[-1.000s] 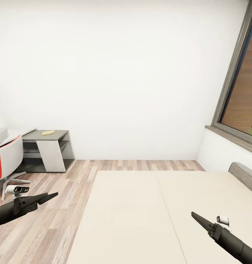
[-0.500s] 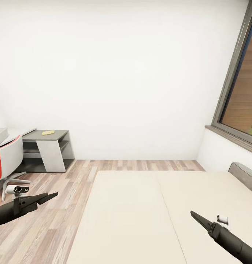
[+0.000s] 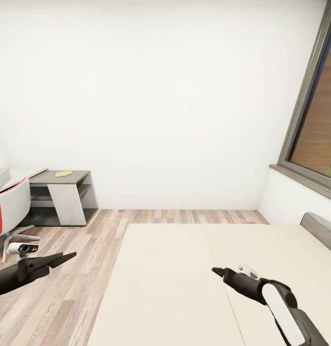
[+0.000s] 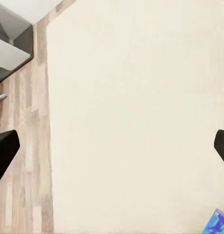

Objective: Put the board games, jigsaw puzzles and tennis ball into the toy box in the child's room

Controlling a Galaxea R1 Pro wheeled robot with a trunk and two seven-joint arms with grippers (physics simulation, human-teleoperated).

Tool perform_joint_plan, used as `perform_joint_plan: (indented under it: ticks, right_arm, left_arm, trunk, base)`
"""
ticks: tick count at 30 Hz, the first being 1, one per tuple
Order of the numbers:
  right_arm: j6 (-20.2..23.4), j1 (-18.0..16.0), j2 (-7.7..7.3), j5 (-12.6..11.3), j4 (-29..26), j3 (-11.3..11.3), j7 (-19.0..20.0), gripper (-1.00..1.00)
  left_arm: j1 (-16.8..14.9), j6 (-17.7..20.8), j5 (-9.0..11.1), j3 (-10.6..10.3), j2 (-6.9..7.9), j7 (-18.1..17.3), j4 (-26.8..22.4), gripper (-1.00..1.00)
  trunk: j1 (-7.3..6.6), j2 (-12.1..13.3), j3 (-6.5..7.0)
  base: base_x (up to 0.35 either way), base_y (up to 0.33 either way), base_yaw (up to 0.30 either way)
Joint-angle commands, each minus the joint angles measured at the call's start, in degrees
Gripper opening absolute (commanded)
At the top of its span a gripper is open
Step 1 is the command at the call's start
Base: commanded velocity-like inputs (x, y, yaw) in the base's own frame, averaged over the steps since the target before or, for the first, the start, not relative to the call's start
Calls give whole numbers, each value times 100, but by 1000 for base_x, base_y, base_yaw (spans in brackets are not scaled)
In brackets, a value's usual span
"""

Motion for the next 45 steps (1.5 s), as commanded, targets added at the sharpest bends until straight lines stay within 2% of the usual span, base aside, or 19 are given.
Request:
perform_joint_plan:
  ticks: [1, 2, 3, 6, 8, 15, 30, 37, 41, 43, 45]
  right_arm:
    - [39, -78, 74, -64, 91, 63, -405, 100]
    - [65, -205, 203, -67, 284, 155, -1005, 100]
    - [74, -256, 261, -69, 370, 190, -1257, 100]
    - [96, -377, 437, -71, 605, 273, -1875, 100]
    - [103, -418, 484, -83, 693, 299, -2060, 100]
    - [110, -455, 551, -103, 766, 319, -2154, 100]
    - [116, -460, 573, -75, 942, 368, -2172, 100]
    - [63, -468, 574, -44, 1519, 425, -2162, 100]
    - [47, -488, 574, 3, 2024, 433, -2161, 100]
    - [42, -507, 574, 78, 2135, 435, -2164, 100]
    - [37, -534, 578, 319, 2236, 435, -2165, 100]
  left_arm:
    - [-1, 61, -4, 0, 1, -23, 0, 100]
    - [-1, 61, -5, 0, -2, -23, 0, 100]
    - [-1, 61, -5, -2, -3, -23, 0, 100]
    - [-1, 57, -3, -6, -11, -23, -2, 100]
    - [-1, 59, -2, -8, -14, -23, -1, 100]
    - [-1, 60, 1, -4, -10, -23, -2, 100]
    - [-1, 61, 2, -4, -10, -23, -2, 100]
    - [-1, 61, 2, -9, -16, -23, -3, 100]
    - [-1, 61, 2, -11, -22, -23, -3, 100]
    - [-1, 61, 2, -12, -23, -23, -3, 100]
    - [-1, 61, 2, -12, -24, -23, -3, 100]
  trunk:
    - [2, -5, -3]
    - [2, -5, -3]
    - [2, -5, -3]
    - [2, -5, -3]
    - [2, -5, -3]
    - [2, -5, -3]
    - [2, -5, -3]
    - [2, -5, -3]
    - [2, -5, -3]
    - [2, -5, -3]
    - [2, -5, -3]
  base:
    - [0, 0, 0]
    - [0, -6, 0]
    - [0, -22, 0]
    - [0, -79, 0]
    - [0, -173, 0]
    - [0, -165, 0]
    - [0, -15, 0]
    - [0, 0, 0]
    - [0, 0, 0]
    - [0, 0, 0]
    - [0, 0, 0]
